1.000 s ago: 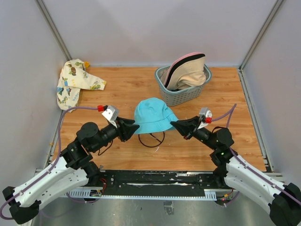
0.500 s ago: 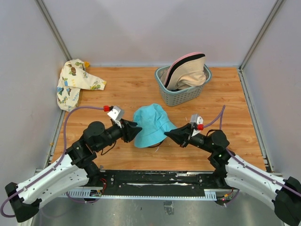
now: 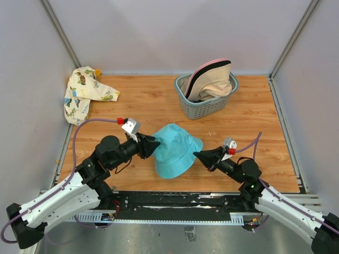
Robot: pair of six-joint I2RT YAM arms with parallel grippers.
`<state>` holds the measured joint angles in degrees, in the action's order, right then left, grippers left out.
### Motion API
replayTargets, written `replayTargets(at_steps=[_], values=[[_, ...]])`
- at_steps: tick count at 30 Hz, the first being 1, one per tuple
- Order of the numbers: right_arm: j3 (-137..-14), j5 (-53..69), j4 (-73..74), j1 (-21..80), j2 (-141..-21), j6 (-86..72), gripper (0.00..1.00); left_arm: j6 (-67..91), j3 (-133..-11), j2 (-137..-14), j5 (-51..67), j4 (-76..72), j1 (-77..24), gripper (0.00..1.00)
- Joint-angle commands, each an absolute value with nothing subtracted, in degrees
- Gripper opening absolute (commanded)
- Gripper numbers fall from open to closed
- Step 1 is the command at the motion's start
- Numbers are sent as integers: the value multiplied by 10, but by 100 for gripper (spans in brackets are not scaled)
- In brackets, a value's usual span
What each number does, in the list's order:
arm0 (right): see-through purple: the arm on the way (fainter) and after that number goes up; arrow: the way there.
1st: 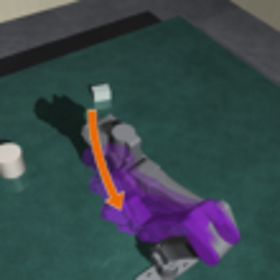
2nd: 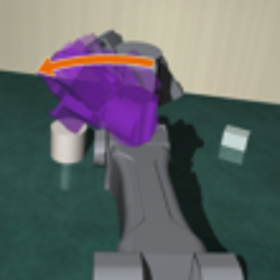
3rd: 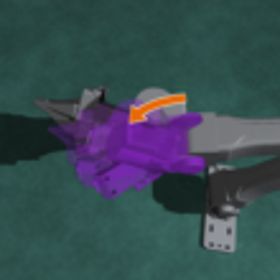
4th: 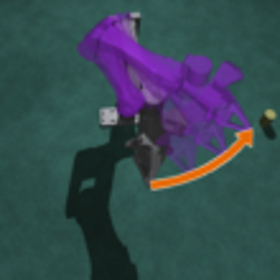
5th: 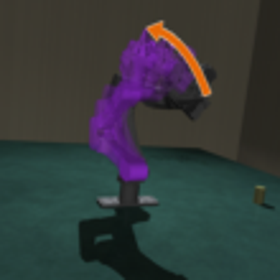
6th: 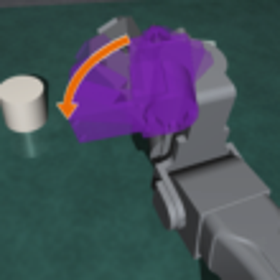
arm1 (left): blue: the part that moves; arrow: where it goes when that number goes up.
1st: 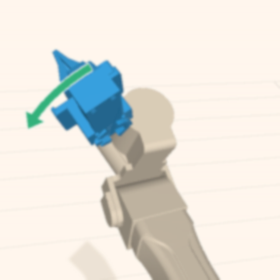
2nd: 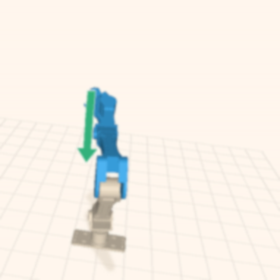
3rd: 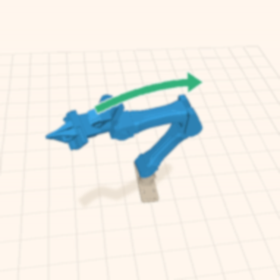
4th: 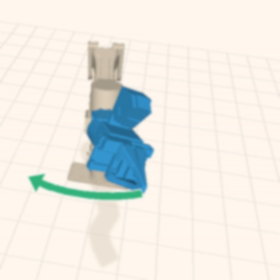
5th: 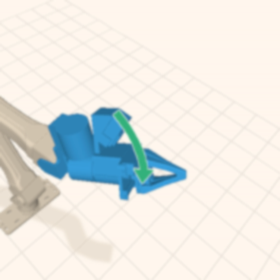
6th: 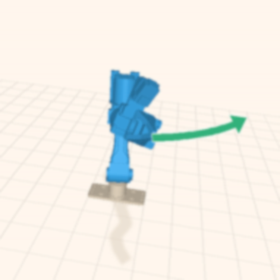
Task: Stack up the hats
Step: Place the hat on the hat stand.
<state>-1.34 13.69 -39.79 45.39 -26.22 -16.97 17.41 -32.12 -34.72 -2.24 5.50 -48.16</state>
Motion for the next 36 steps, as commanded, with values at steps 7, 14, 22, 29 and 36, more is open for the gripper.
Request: replayTargets(at_steps=[7, 14, 22, 29, 36], values=[[-2, 83, -437, 464, -408, -201, 1, 198, -349, -359, -34, 7, -485, 43], [-8, 73, -516, 468, -506, -210, 1, 198, -363, -353, -30, 18, -485, 43], [-26, 68, -467, 471, -452, -204, 10, 198, -351, -334, -42, 36, -485, 42], [-44, 54, -372, 471, -359, -203, 49, 212, -335, -313, -94, 43, -485, 42], [-41, 32, -311, 471, -305, -208, 61, 220, -330, -311, -122, 35, -485, 43]])
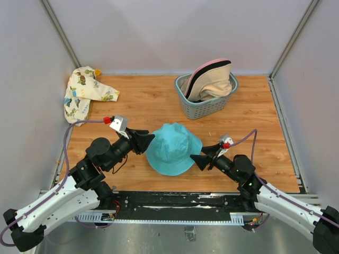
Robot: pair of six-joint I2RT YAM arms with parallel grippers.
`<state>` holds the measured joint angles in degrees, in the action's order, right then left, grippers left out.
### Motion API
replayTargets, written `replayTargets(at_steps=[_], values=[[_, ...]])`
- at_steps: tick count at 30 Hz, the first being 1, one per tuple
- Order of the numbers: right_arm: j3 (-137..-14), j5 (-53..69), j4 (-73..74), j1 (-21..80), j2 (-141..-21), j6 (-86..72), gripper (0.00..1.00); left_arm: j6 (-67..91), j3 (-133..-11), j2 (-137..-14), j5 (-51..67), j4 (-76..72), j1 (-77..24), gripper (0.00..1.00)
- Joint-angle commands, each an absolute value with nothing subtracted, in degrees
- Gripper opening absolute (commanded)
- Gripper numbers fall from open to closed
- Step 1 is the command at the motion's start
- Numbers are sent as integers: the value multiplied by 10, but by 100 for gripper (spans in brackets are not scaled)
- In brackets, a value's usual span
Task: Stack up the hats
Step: Place the hat on the hat stand.
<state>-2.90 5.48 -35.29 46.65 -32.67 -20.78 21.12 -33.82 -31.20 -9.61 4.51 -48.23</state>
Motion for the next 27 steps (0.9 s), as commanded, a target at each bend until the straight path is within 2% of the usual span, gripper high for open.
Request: replayTargets(at_steps=[1, 5, 19, 27], values=[[-38, 30, -306, 471, -296, -211, 62, 221, -328, -311, -123, 33, -485, 43], [-30, 22, -274, 471, -254, -219, 67, 223, -320, -316, -119, 21, -485, 43], [-24, -48, -79, 471, -73, -234, 68, 211, -323, -337, -119, 5, -485, 43], [-24, -109, 5, 504, -50, -230, 61, 206, -336, -327, -138, 7, -485, 43]])
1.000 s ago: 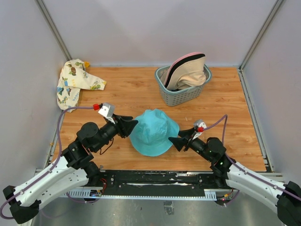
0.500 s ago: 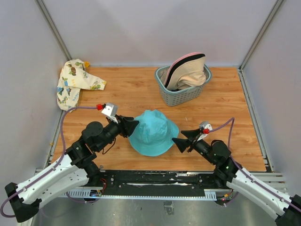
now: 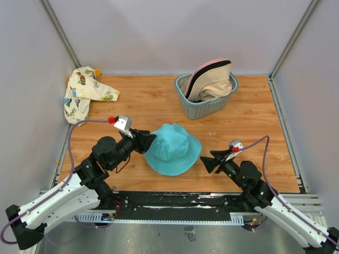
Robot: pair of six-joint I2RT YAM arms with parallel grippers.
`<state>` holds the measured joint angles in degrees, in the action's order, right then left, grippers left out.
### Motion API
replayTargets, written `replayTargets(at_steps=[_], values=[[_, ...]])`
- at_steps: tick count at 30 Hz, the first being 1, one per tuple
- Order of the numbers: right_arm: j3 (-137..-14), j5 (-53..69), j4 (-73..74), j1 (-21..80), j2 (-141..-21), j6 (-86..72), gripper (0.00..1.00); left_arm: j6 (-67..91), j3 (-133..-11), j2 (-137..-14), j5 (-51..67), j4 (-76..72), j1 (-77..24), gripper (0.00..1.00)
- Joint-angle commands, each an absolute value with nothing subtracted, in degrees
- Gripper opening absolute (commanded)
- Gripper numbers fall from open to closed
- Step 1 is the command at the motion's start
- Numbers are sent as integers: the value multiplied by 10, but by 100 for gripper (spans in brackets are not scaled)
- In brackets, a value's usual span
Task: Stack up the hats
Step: Place the hat on the hat stand, then pick up the hat from the bin.
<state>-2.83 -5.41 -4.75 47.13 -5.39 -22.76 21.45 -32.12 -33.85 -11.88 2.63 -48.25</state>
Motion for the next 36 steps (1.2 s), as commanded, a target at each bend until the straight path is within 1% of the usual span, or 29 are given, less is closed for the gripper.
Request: replayTargets(at_steps=[1, 3, 6, 11, 16, 18, 24, 30, 36], values=[[-25, -126, 11, 512, -55, -229, 60, 204, -338, -326, -141, 7, -485, 43], [-25, -159, 19, 532, -73, -228, 56, 200, -342, -327, -147, 7, -485, 43], [-18, -207, 9, 560, -114, -236, 48, 196, -349, -332, -151, 3, -485, 43], [0, -268, -77, 614, -214, -251, 31, 193, -353, -353, -151, -5, -485, 43], [5, -345, -207, 691, -364, -246, 21, 191, -351, -359, -154, -15, -485, 43], [4, -369, -274, 723, -447, -238, 17, 188, -352, -358, -157, -15, -485, 43], [-19, -394, -484, 771, -669, -212, 2, 183, -353, -352, -165, -12, -485, 43], [-52, -414, -661, 829, -863, -189, 1, 178, -354, -352, -172, -13, -485, 43], [-72, -416, -800, 861, -993, -172, 1, 176, -355, -356, -174, -14, -485, 43]])
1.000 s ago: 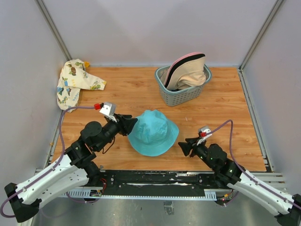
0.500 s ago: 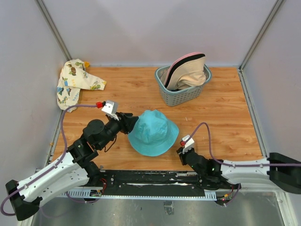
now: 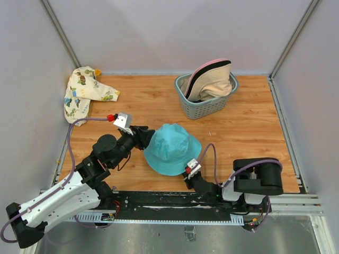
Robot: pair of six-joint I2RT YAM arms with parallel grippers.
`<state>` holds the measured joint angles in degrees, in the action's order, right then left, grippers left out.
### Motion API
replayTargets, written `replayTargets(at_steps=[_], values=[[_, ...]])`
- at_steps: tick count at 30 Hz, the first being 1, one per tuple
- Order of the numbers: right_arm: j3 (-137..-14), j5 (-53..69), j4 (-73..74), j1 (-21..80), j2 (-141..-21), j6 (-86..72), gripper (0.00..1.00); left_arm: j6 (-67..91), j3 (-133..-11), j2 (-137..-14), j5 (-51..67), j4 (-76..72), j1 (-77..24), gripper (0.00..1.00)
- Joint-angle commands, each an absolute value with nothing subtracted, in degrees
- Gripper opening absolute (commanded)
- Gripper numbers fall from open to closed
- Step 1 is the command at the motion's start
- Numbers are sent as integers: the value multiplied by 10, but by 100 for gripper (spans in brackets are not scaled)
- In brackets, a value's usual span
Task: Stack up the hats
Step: Pick up the hat from the bin.
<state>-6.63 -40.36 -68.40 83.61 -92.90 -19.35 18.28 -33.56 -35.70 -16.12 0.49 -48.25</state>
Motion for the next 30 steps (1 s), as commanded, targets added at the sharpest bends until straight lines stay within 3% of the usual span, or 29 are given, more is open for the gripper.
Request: replayTargets(at_steps=[1, 4, 13, 30], values=[[-72, -416, -824, 862, -1019, -171, 1, 176, -355, -358, -174, -15, -485, 43], [-74, -415, -881, 863, -1068, -170, 1, 176, -354, -365, -174, -17, -485, 43], [-100, -422, -865, 848, -1102, -170, 1, 176, -349, -366, -190, -22, -485, 43], [-77, -422, -732, 813, -1022, -238, 0, 182, -346, -351, -228, -26, -485, 44]])
